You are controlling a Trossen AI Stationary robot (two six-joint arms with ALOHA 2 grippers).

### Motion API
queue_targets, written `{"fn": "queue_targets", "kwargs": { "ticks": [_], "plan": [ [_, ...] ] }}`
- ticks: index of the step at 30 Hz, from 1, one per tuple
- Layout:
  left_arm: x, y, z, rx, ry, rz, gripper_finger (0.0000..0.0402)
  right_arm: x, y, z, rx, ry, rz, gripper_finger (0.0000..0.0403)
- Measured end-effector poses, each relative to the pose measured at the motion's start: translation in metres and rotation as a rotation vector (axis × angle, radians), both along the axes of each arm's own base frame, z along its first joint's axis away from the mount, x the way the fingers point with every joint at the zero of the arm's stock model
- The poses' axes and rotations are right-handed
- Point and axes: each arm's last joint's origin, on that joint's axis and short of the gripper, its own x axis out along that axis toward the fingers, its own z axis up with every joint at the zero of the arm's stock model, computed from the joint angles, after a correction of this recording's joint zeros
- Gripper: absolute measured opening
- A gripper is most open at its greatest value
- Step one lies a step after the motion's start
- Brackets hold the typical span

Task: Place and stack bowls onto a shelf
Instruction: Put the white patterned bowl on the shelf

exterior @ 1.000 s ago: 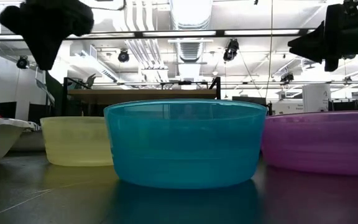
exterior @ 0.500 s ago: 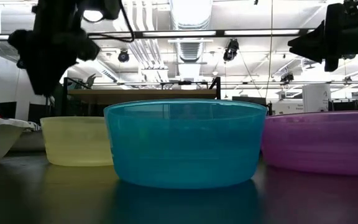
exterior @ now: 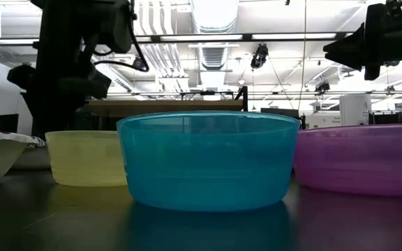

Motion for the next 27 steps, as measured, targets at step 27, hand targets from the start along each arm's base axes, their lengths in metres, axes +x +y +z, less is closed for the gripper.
{"fn": "queue_targets", "kwargs": {
  "ticks": [27],
  "plan": [
    [0.020, -0.016, 0.004, -0.004, 0.106, -0.154, 0.0002, 0.000, 0.000, 0.000, -0.005, 0.007, -0.001, 0.0132]
  ]
}}
